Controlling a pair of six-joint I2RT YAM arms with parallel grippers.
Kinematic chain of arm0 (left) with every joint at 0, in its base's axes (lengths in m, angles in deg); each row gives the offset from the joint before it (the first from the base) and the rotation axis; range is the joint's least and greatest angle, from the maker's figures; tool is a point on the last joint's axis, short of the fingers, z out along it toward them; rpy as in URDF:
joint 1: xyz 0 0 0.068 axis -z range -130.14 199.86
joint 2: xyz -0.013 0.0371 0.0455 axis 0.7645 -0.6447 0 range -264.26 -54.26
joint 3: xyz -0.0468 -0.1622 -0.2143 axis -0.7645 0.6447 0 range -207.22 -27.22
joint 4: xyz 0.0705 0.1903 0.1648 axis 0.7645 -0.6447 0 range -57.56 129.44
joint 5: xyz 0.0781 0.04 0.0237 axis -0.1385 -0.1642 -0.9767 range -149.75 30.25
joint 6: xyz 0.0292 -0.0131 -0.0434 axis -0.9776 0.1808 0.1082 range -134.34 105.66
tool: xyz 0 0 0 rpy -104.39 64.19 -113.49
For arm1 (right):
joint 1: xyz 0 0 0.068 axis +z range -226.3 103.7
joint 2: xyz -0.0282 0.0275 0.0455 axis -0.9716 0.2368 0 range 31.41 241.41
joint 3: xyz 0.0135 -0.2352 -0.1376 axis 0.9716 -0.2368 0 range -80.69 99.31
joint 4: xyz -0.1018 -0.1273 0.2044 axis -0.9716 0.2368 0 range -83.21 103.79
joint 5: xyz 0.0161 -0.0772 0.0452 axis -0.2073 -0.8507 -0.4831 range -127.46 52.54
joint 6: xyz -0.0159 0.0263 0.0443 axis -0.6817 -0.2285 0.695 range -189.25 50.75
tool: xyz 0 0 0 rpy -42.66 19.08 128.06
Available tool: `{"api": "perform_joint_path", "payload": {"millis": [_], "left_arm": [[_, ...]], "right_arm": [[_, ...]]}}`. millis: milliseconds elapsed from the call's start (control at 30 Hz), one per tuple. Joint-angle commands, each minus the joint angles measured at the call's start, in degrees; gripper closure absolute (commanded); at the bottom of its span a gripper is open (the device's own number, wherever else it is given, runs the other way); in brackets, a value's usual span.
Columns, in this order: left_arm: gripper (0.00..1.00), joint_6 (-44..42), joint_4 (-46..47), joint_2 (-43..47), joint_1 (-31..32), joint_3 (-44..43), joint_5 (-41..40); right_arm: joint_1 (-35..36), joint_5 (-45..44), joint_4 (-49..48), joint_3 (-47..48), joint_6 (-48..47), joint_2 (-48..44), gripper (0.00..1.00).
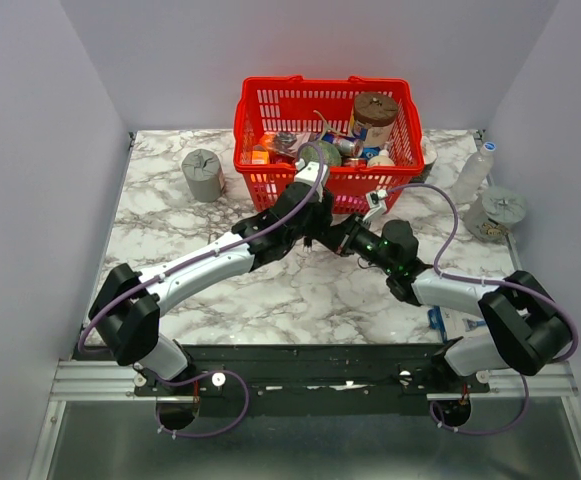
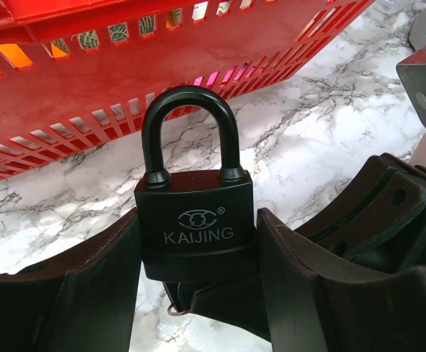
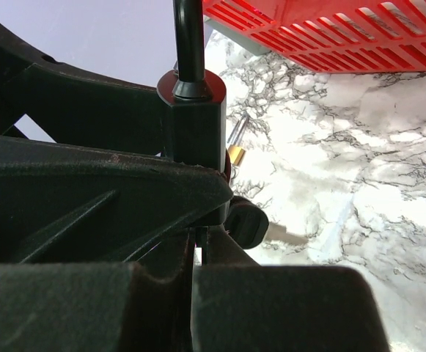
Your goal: Unlock with the key
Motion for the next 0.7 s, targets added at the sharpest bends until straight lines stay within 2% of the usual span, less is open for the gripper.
{"api": "perform_joint_path", "payload": {"millis": [0, 133, 400, 667], "left_arm": [[0.97, 0.6, -9.6, 0.6, 3.4, 1.2, 9.9], [0.97, 0.5, -9.6, 0.8, 3.4, 1.1, 10.0], [0.98, 0.4, -9.8, 0.0, 3.4, 0.9, 10.7], [1.00, 0.2, -9.4, 0.0, 3.4, 1.2, 10.9]], "right_arm": [[-2.7, -12.2, -11.1, 5.5, -2.4, 0.0, 0.99], [-2.7, -14.2, -10.4, 4.5, -3.7, -1.4, 0.99], [-2.7, -18.7, -8.9, 3.4, -13.3, -6.4, 0.99], [-2.9, -19.2, -7.7, 4.0, -13.9, -7.0, 0.99]]}}
